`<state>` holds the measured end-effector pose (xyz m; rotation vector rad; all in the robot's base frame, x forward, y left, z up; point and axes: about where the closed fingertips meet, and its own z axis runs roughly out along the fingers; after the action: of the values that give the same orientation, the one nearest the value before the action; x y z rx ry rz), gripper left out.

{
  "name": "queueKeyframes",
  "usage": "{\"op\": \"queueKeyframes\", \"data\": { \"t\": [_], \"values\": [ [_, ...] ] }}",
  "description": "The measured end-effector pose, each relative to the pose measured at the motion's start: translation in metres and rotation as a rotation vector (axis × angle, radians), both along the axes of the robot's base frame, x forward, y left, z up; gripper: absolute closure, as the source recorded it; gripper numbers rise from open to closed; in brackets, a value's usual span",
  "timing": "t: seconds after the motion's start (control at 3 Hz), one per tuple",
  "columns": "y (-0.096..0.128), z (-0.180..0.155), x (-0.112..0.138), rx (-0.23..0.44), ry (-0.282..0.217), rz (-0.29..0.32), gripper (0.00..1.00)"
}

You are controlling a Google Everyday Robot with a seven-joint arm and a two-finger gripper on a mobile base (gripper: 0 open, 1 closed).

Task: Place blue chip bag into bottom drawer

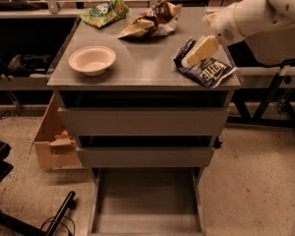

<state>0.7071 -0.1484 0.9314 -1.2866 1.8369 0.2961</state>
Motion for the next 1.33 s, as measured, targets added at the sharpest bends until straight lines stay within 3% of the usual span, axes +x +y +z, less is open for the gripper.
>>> {"op": "queueKeyframes", "data": {
  "t": [0.33,0.67,1.0,1.33],
  "values": [
    [0.017,-0.039,0.03,0.056,0.056,0.011,0.03],
    [0.021,-0.072,0.035,0.085,0.118,0.003,0.25],
    [0.008,-0.098,0.025,0.119,0.167,-0.041,0.48],
    [0.007,-0.096,0.023,0.123,0.176,-0.044,0.8]
  ]
}}
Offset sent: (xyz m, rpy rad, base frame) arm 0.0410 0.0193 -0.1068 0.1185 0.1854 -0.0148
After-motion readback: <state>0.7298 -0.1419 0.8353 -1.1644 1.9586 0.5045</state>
